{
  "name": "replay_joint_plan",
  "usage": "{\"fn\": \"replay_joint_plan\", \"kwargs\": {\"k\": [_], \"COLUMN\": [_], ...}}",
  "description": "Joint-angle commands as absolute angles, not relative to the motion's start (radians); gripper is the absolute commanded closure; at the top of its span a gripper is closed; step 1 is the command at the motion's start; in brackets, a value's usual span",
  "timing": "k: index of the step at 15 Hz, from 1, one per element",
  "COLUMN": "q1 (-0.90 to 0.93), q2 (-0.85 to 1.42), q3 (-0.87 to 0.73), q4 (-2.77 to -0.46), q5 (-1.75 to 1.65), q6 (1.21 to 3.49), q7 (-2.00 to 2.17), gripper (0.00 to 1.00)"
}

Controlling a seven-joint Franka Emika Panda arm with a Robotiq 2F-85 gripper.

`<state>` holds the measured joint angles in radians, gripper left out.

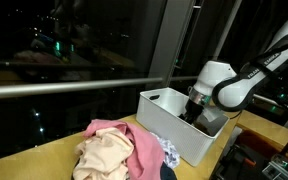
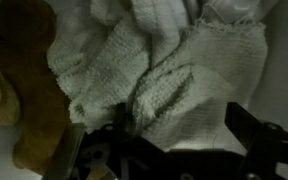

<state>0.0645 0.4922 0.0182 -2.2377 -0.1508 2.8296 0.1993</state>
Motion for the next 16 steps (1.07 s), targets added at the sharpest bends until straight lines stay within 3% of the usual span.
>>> {"fn": "replay_joint_plan", "kwargs": {"k": [1,5,6,7,16], "q1": [0.079,0.073,0.071,0.070,0.045], "q2": [0.576,0.621,0.628,0.626,0.584], "q3": [-0.016,-0.027,-0.026,-0.027,-0.012], "q4": [-2.184,-2.155,-2.148,-2.148,-2.150], "q5": [-0.128,-0.124,-0.121,-0.121,-0.084], "q6": [2.855,2.847,2.846,2.844,2.813], "q7": [0.161,0.147,0.145,0.144,0.128], "gripper": [0.00,0.00,0.25,0.26,0.93]}}
